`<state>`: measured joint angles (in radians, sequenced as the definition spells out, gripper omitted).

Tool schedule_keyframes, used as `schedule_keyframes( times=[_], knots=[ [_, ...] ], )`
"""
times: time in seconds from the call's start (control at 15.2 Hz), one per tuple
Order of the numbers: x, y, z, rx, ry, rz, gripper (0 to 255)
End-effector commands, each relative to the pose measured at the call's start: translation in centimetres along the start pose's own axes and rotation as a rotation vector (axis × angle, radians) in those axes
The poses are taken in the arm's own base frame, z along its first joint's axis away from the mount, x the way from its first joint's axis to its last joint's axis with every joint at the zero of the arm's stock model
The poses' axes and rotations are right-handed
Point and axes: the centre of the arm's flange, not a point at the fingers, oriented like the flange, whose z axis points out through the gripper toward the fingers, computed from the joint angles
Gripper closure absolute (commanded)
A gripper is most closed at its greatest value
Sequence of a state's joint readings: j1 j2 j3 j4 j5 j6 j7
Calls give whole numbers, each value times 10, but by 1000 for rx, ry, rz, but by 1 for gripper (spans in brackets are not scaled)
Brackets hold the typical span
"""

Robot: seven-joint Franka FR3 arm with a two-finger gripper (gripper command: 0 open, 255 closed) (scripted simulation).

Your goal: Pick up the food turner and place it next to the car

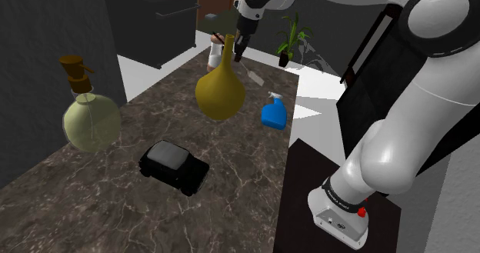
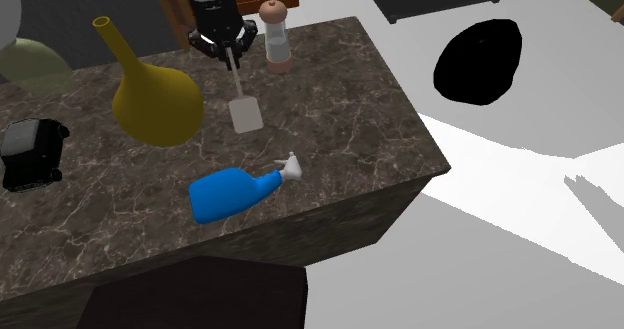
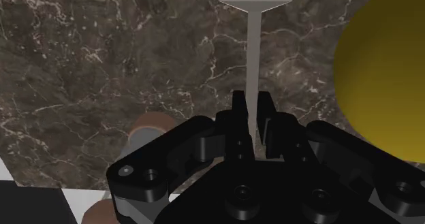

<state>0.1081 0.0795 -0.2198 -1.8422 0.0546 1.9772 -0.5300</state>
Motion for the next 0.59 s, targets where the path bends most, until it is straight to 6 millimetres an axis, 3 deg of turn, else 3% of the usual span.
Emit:
schedule_keyframes(
  times=[0.0, 0.53],
  knots=[
    [12, -23, -2, 0, 0, 2, 255],
    [66, -114, 1, 0, 0, 2, 255]
  ],
)
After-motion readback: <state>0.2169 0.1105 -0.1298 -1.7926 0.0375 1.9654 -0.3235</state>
